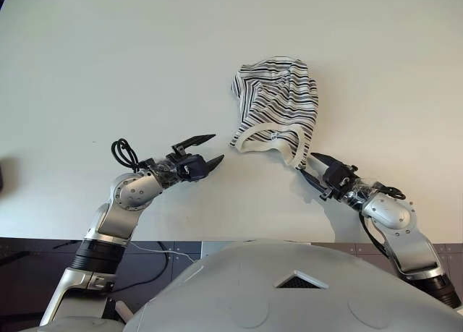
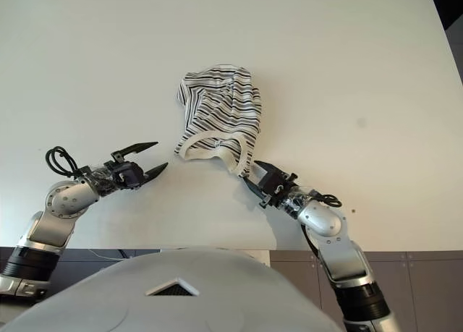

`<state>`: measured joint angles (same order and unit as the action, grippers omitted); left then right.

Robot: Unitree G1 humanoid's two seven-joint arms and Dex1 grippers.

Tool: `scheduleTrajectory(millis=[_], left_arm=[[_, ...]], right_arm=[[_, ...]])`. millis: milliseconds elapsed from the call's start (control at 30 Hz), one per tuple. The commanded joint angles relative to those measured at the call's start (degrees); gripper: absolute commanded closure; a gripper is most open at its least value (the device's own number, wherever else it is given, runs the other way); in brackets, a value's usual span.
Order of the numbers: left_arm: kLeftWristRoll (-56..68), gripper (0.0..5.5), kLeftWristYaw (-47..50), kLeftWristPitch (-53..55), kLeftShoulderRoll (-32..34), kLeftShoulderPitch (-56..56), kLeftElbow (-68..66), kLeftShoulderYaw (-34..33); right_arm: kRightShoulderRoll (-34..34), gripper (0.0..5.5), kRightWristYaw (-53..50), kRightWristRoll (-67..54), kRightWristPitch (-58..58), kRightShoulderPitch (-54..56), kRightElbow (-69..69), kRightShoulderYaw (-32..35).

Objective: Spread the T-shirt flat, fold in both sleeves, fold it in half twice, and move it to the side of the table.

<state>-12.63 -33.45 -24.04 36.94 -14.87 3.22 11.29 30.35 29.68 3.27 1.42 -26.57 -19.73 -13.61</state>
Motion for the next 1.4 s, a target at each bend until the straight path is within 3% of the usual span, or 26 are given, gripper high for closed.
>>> scheduleTrajectory(millis=[33, 267, 500, 633, 733, 867, 967, 1167, 1400], left_arm=[[0.41, 2.75, -0.65, 0.41, 0.56, 1.24, 0.47, -0.19], [0.66, 2.75, -0.55, 0.54, 0.20, 1.63, 0.84, -0.15], [-0.27, 2.75, 1.10, 1.44, -1.25, 0.71, 1.83, 0.25], [-1.65, 2.75, 2.98, 1.93, -2.96, -0.20, 2.12, 1.13], [-2.53, 2.75, 4.26, 2.38, -4.00, -0.93, 2.62, 1.47], [-3.18, 2.75, 5.26, 3.16, -5.13, -0.68, 2.73, 2.09], [-2.82, 2.75, 4.70, 3.52, -5.16, 0.82, 2.85, 2.42], [-1.53, 2.75, 3.33, 4.87, -5.75, 4.11, 3.29, 3.10], [-1.34, 2.75, 3.15, 5.35, -6.65, 5.60, 2.62, 3.90]], right_arm=[[-0.46, 4.08, -0.68, 1.14, 1.23, -0.44, 2.61, -0.40], [-1.33, 5.37, -1.44, 0.44, 0.65, 0.20, 2.69, 0.20], [3.07, 5.37, 3.11, -5.21, 0.61, 3.00, -0.80, 7.87], [6.11, 5.37, 4.44, -11.33, 1.46, 13.17, -6.78, 16.93], [8.27, 5.37, 7.12, -14.97, 1.69, 18.28, -14.41, 18.79], [23.27, 5.37, 16.68, 9.09, -20.28, 7.58, -4.32, 7.51], [28.28, 5.37, 15.45, 20.50, -26.24, 4.69, 5.37, 4.30], [25.21, 5.37, 11.65, 21.96, -27.86, 9.14, 6.74, 4.09], [14.38, 5.37, 9.96, -1.95, -9.16, 18.10, 2.66, 12.00]])
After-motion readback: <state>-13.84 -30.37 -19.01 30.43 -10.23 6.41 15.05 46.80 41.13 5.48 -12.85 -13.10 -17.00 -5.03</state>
